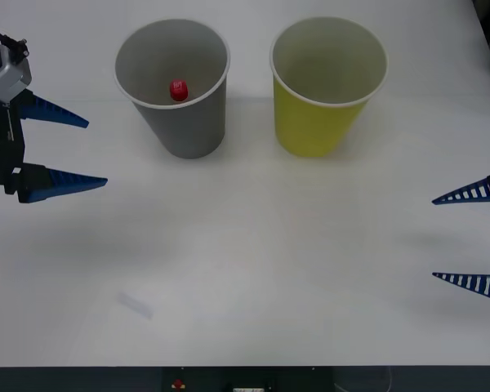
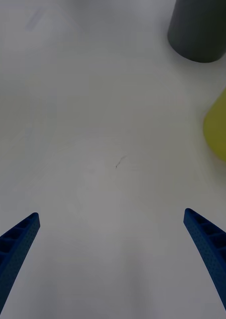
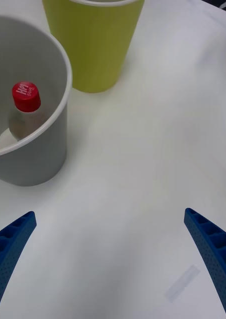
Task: Put the can into the green bin and the plastic bottle into the gray bin
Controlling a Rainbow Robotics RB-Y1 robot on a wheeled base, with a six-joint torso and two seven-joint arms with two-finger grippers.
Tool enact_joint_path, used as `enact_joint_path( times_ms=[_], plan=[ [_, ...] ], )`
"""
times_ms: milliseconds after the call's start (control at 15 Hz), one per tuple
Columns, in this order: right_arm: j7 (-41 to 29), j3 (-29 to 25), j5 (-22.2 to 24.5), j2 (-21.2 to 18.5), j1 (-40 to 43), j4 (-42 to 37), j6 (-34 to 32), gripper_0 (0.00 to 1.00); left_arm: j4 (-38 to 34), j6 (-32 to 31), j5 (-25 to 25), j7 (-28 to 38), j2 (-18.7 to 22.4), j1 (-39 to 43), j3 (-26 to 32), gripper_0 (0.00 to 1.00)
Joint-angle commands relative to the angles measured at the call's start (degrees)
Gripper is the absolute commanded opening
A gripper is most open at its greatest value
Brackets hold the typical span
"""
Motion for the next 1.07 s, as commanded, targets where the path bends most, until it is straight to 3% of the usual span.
enact_joint_path(
  times_ms=[67,533,1067],
  plan=[
    [0.0,0.0,0.0,0.0,0.0,0.0,0.0,1.0,-3.29,-0.01,0.54,-5.72,-0.01,5.97,2.58,1.0],
    [0.0,0.0,0.0,0.0,0.0,0.0,0.0,1.0,-7.51,-0.1,1.33,-21.02,-0.01,16.87,6.89,1.0],
    [0.0,0.0,0.0,0.0,0.0,0.0,0.0,1.0,-9.45,-7.39,0.27,-23.39,-2.29,20.12,11.81,1.0]
  ],
)
